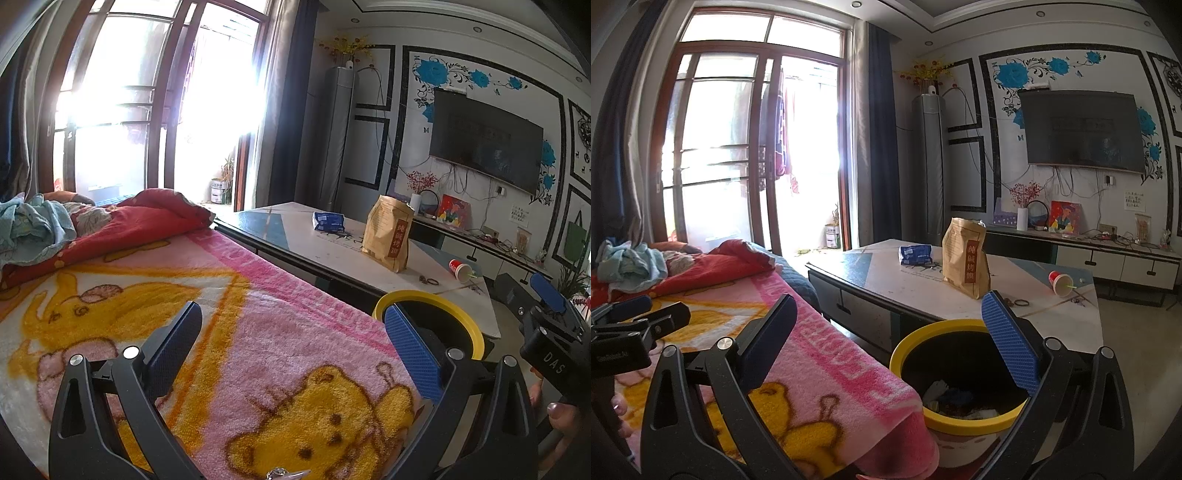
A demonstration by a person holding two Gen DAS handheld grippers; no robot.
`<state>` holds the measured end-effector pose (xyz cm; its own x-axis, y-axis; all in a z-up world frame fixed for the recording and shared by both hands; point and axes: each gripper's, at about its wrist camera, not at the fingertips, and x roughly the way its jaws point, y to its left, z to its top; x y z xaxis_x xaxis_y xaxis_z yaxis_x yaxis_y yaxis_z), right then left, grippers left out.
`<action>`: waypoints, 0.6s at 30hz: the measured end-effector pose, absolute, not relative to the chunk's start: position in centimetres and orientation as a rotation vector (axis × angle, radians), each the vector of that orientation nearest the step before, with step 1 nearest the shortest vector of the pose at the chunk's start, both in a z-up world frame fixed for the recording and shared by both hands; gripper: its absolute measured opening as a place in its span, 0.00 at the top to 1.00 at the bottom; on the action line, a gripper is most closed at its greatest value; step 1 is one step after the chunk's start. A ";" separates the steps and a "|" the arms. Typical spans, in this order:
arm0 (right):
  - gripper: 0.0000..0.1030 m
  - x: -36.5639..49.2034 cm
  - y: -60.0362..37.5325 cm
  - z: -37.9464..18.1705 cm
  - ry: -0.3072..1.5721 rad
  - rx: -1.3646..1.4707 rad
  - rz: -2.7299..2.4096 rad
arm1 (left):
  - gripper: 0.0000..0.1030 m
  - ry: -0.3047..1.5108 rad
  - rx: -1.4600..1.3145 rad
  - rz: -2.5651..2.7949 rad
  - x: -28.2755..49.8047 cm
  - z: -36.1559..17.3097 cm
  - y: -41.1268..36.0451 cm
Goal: Collect trash
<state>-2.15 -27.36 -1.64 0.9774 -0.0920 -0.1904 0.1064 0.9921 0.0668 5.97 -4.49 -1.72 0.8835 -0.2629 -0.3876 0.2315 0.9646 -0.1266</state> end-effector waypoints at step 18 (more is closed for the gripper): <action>0.11 -2.4 -27.6 -1.7 0.190 0.078 -0.104 | 0.06 0.413 -0.078 -0.256 5.9 -1.8 -4.6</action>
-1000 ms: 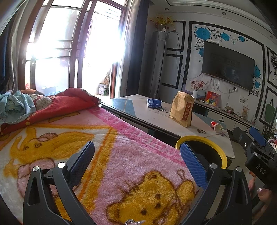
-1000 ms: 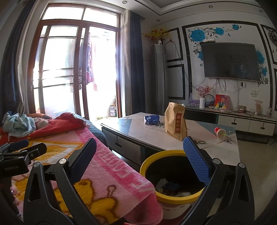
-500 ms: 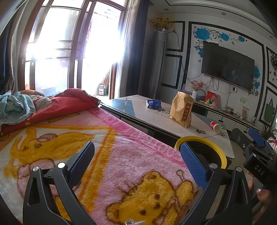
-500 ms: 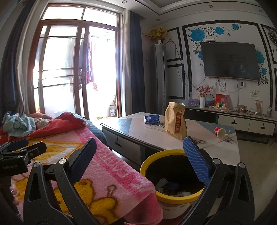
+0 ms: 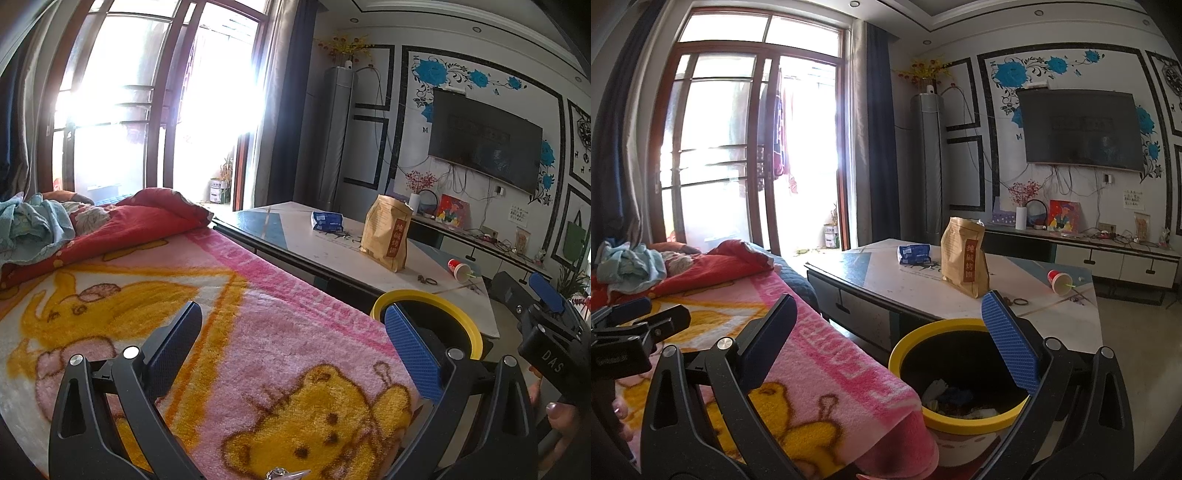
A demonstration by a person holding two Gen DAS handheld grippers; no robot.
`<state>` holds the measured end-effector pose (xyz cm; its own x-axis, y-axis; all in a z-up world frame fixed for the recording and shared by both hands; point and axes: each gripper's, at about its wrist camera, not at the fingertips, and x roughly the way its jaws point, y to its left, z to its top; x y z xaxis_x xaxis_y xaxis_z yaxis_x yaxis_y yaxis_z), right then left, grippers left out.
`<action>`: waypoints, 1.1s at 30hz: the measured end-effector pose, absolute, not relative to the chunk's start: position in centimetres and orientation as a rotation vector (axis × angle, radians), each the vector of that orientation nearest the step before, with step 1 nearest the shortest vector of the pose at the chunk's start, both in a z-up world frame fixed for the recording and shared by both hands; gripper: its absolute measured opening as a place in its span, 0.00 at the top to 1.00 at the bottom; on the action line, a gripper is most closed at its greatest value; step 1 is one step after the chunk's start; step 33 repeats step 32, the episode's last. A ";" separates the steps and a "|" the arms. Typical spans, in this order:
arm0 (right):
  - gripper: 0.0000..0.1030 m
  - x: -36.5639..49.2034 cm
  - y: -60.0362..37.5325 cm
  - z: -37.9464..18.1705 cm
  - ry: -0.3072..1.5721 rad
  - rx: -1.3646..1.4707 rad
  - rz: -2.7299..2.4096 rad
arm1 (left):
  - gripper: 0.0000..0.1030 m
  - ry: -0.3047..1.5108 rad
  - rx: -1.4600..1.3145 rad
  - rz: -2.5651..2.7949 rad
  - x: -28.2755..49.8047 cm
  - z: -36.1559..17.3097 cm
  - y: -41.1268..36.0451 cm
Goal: Collect trash
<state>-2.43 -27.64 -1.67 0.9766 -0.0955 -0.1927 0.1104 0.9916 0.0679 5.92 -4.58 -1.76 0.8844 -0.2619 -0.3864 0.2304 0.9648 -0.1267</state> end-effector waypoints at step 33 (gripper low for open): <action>0.10 4.1 3.1 -0.9 0.595 -0.118 0.829 | 0.06 0.653 -0.321 0.648 1.1 -5.4 28.5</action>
